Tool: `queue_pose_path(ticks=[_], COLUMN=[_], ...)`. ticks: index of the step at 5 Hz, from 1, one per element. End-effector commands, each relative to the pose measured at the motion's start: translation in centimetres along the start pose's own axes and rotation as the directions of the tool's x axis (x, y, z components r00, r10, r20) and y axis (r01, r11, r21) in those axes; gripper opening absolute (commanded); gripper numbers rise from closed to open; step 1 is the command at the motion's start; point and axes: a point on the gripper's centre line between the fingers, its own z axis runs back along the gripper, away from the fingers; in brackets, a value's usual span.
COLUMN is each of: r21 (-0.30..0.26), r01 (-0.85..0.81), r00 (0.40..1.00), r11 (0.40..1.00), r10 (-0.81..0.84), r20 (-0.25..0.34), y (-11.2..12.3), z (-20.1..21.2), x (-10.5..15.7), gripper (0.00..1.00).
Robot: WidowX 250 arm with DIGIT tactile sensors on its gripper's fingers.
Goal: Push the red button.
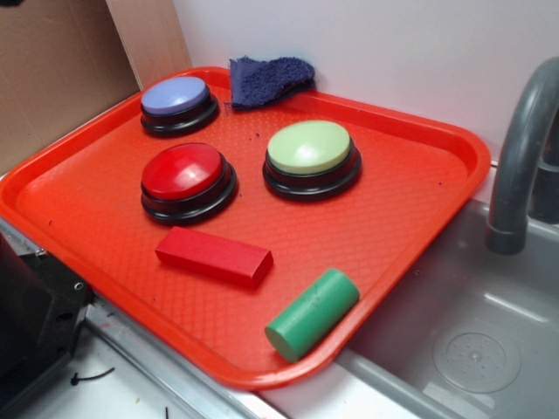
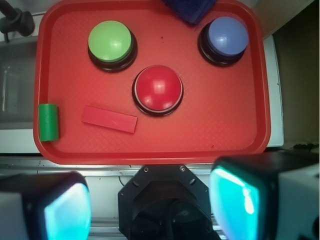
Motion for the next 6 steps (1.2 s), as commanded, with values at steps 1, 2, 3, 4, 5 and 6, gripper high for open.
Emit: queue_pose_path(ticks=[1, 2, 3, 4, 5, 6], r21=[0.000, 0.169, 0.192, 0.149, 0.191, 0.165], r01=[0.000, -0.181, -0.179, -0.080, -0.028, 0.007], r00=[1.000, 0.980, 0.983, 0.997, 1.000, 1.000], r11=[1.000, 0.969, 0.965, 0.986, 0.981, 0.986], r10=[0.000, 0.192, 0.181, 0.076, 0.030, -0.005], r20=[0.000, -0.051, 0.006, 0.029, -0.006, -0.016], y=[0.0, 5.0, 7.6, 7.4, 6.2, 5.3], z=[0.0, -5.0, -7.6, -11.6, -15.8, -17.6], x=[0.0, 3.6, 5.7, 6.7, 7.0, 6.7], gripper=[1.00, 1.00, 1.00, 1.00, 1.00, 1.00])
